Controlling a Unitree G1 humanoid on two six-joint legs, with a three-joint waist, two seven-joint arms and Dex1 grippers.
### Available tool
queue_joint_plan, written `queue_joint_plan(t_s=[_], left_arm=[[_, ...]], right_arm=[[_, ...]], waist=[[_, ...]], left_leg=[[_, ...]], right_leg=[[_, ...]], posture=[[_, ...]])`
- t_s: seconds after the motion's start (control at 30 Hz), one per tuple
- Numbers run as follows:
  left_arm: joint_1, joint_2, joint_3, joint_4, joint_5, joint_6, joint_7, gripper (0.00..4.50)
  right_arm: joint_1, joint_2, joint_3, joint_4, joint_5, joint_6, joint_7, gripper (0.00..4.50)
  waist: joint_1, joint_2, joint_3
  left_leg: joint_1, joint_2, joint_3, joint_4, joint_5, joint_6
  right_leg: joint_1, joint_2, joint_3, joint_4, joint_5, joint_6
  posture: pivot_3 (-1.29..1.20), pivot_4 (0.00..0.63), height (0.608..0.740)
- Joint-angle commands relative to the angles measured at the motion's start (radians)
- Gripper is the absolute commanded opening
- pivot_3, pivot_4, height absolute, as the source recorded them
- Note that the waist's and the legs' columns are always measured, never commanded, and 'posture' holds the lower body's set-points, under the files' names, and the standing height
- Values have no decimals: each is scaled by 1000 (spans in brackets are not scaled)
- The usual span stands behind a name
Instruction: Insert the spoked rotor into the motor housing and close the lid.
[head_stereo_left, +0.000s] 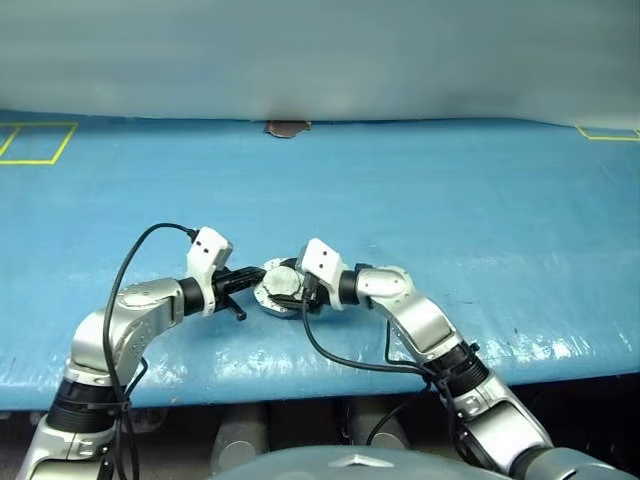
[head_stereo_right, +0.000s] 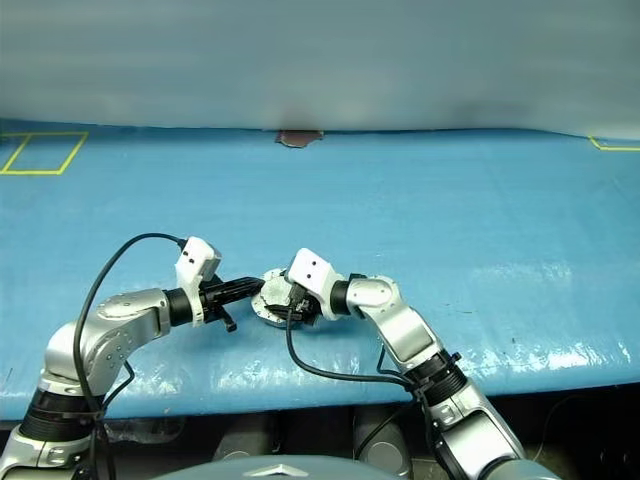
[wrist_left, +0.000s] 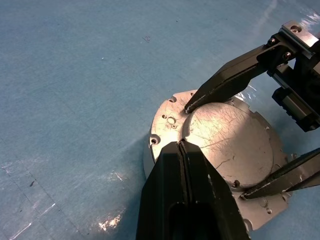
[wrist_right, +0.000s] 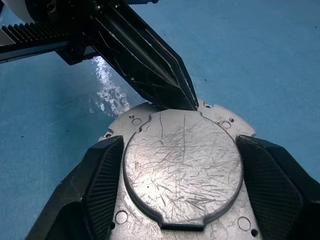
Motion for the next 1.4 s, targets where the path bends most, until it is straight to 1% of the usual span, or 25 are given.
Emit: queue_joint_plan(t_s=[0.03, 0.27, 0.37, 0.43, 0.53, 0.63, 0.73, 0.87, 0.97, 1.03, 1.1, 1.23, 1.4], left_arm=[[12, 0, -37, -11, 7, -1, -20, 0], [12, 2, -46, -4, 10, -15, -26, 0], [12, 2, -49, -1, 12, -20, -29, 0], [11, 1, -52, 3, 15, -25, -32, 0], [8, -2, -56, 1, 15, -23, -33, 0], [6, -4, -57, -1, 16, -22, -33, 0], [7, -4, -57, -2, 15, -20, -33, 0], [12, -4, -53, -5, 14, -19, -31, 0], [15, -5, -47, -10, 12, -17, -28, 0], [20, -3, -42, -13, 12, -18, -27, 0], [23, -2, -39, -13, 13, -20, -26, 0], [27, -2, -36, -12, 13, -21, -28, 0], [32, -4, -34, -13, 12, -19, -27, 0]], right_arm=[[64, -46, -13, -32, -13, 48, -24, 4413], [202, -149, -71, -261, 24, 150, -47, 4413], [277, -172, -148, -379, 92, 231, -65, 4413], [321, -161, -204, -447, 144, 293, -91, 4413], [359, -59, -334, -529, 287, 477, -171, 4413], [329, 99, -492, -532, 458, 685, -255, 4413], [279, 236, -596, -509, 529, 814, -368, 4413], [226, 349, -660, -458, 568, 942, -467, 4413], [204, 396, -687, -410, 589, 983, -525, 4413], [189, 446, -728, -362, 619, 1034, -557, 4413], [180, 469, -755, -334, 653, 1065, -584, 4413], [154, 526, -834, -268, 743, 1118, -617, 4413], [112, 577, -885, -227, 814, 1153, -652, 4413]], waist=[[7, 0, 0], [18, -1, -1], [23, -1, -2], [25, -1, -1], [23, -1, -1], [23, -1, -1], [24, -1, -1], [25, -1, -1], [25, -1, -1], [23, 0, -1], [21, -1, -2], [15, 0, -2], [14, 1, -2]], left_leg=[[0, 0, 0, 0, 0, 0], [0, -1, 0, 0, 0, 0], [0, -1, 0, 1, 0, 0], [-1, -1, 0, 1, 0, 0], [-2, -1, 0, 1, 0, 0], [-1, 0, 0, 1, 0, 0], [-1, -1, 0, 2, 0, 0], [-2, -1, 0, 1, 0, 0], [-2, -2, 0, 0, 0, 1], [-2, -1, 0, 0, 0, 1], [-1, -1, 0, 0, 0, 1], [-1, -1, 0, 0, 0, 1], [-2, -1, 0, 0, 0, 1]], right_leg=[[0, 0, 0, 0, 0, 0], [1, -1, 0, -1, -2, -3], [1, -1, 0, -1, -2, -3], [0, -2, 0, -1, -2, -3], [-1, -1, 0, 0, -2, -3], [0, -1, 0, 0, -2, -3], [0, -1, 0, 0, -2, -3], [-1, -2, 0, -1, -2, -3], [-1, -2, 0, -1, -2, -3], [-1, -2, 0, -1, -2, -3], [0, -2, 0, -1, -2, -3], [0, -2, 0, -1, -2, -3], [-1, -1, 0, -1, -2, -3]], posture=[[0, 150, 740], [0, 150, 740], [0, 150, 740], [0, 150, 740], [0, 150, 740], [0, 150, 740], [0, 150, 740], [0, 150, 740], [0, 150, 740], [0, 150, 740], [0, 150, 740], [0, 150, 740], [0, 150, 740]])
